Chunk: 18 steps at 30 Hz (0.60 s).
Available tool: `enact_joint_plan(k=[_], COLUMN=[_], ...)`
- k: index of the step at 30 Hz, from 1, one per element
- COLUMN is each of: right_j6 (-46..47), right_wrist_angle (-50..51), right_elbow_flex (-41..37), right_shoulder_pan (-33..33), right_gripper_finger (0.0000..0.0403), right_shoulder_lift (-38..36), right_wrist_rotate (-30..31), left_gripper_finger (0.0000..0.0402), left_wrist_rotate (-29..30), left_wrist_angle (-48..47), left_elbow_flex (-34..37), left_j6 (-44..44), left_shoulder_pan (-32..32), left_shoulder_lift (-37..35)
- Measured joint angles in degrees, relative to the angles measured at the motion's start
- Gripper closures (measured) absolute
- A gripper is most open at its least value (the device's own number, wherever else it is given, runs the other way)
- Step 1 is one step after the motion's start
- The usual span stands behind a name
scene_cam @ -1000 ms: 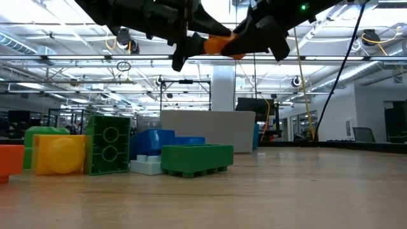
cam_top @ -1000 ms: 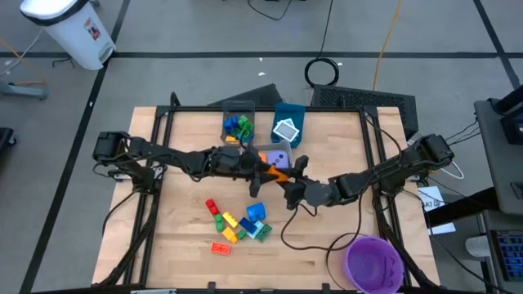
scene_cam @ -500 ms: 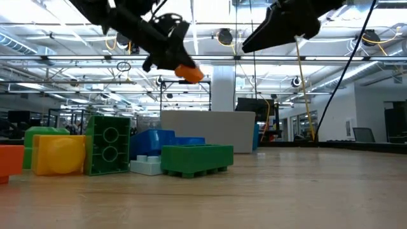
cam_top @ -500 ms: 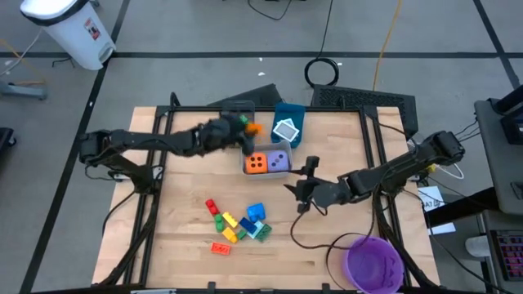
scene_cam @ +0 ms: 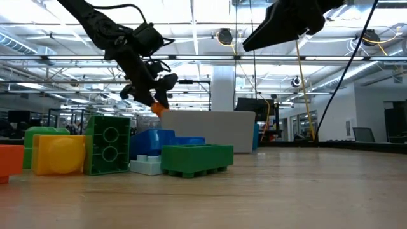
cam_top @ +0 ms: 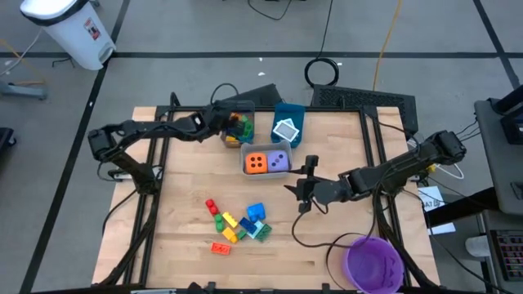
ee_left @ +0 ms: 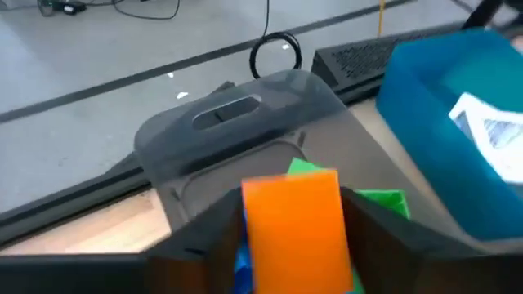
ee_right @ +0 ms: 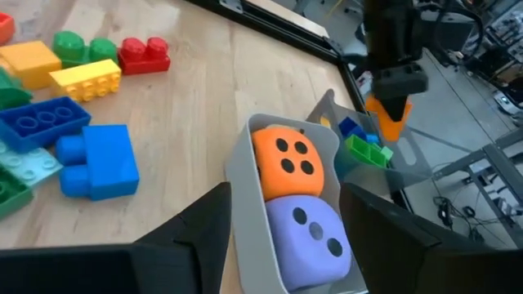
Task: Pick & Place Toys
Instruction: Put the orange game piece into the black bin, then put the blue game piece into the black bin
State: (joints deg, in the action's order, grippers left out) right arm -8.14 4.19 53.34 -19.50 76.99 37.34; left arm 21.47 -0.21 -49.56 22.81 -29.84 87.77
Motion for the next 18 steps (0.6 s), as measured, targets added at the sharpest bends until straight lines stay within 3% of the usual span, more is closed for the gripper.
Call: enact_joint_plan(k=[4,7,13,18], right_j6=[0.78,1.05,1.05,1.41], right_wrist_angle=[0.85,0.87,0.87,0.90], right_elbow_flex=[0.00,0.00,0.00,0.00], right_shoulder_pan=[-0.01,-0.01,-0.01,-0.07], right_gripper_finger=[0.0193,0.0193,0.0199,0.0197], right_shoulder_lift=[0.00,0.00,0.02,0.02], right_wrist_rotate=[-0.15,-0.13,-0.13,-0.12], left_gripper_finger=[0.0079,0.0019,0.0052,0.0082], left_wrist_rotate=[-0.91,-5.31,-13.58,-17.38], left_wrist_angle=[-1.77,-2.15,-4.74,-6.22], left_elbow_flex=[-0.04,-0.04,-0.04,-0.04], left_j6=[-3.78,-6.08,-7.51,-9.89], left_shoulder_pan=[0.30,0.41,1.43,8.08], left_shoulder_lift=[-0.04,-0.56,-6.20,-14.26])
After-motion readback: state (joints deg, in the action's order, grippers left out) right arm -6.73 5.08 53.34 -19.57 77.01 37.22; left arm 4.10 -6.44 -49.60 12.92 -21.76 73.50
